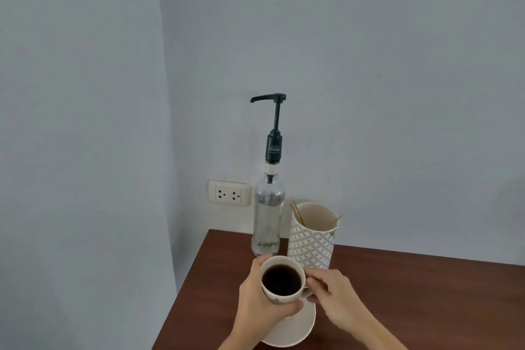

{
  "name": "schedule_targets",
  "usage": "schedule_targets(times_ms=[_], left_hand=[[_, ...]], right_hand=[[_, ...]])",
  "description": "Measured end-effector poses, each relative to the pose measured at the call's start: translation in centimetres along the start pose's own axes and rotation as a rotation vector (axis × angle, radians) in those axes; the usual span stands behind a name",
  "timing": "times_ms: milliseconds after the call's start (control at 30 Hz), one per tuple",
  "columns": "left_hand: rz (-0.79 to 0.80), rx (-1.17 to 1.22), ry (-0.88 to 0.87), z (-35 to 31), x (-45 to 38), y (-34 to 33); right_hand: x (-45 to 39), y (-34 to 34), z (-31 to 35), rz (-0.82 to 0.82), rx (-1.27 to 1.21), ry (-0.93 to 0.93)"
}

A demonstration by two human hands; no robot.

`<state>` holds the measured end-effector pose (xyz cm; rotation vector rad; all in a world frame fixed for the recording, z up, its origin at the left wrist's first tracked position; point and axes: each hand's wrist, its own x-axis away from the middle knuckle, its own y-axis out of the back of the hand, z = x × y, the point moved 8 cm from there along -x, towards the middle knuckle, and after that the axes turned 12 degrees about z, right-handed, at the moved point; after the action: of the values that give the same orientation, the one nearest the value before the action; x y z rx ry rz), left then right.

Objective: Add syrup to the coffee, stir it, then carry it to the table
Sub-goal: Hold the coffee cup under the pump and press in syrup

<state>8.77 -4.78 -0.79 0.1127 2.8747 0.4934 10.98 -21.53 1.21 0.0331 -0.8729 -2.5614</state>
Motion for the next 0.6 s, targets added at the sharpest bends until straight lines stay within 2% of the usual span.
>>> schedule_targets(times_ms=[133, 267, 367, 500, 600], left_hand=[[-0.084, 0.007, -0.001, -2.0, -0.5, 2.1], [-0.131, 0.012, -0.028, -5.0, -1.6, 5.1], [-0.138, 0.009, -0.042, -7.3, -3.1, 7.6], [-0.161, -0.016, -0.053, -9.6, -5.8, 11.2], [-0.158, -0.031, -0.057, -11.3, -8.1, 13.6]], right_hand=[[-0.9, 1.4, 3.2, 0.05, -0.027, 0.099], [-2.3, 3.2, 7.6, 0.072, 0.058, 0.192], [-3.7, 6.3, 11.8, -0.113, 0.097, 0.261], [-5.3, 12.2, 19.4, -0.43, 0.008, 0.402], [-7.2, 14.7, 24.2, -0.529, -0.084, 0.478]])
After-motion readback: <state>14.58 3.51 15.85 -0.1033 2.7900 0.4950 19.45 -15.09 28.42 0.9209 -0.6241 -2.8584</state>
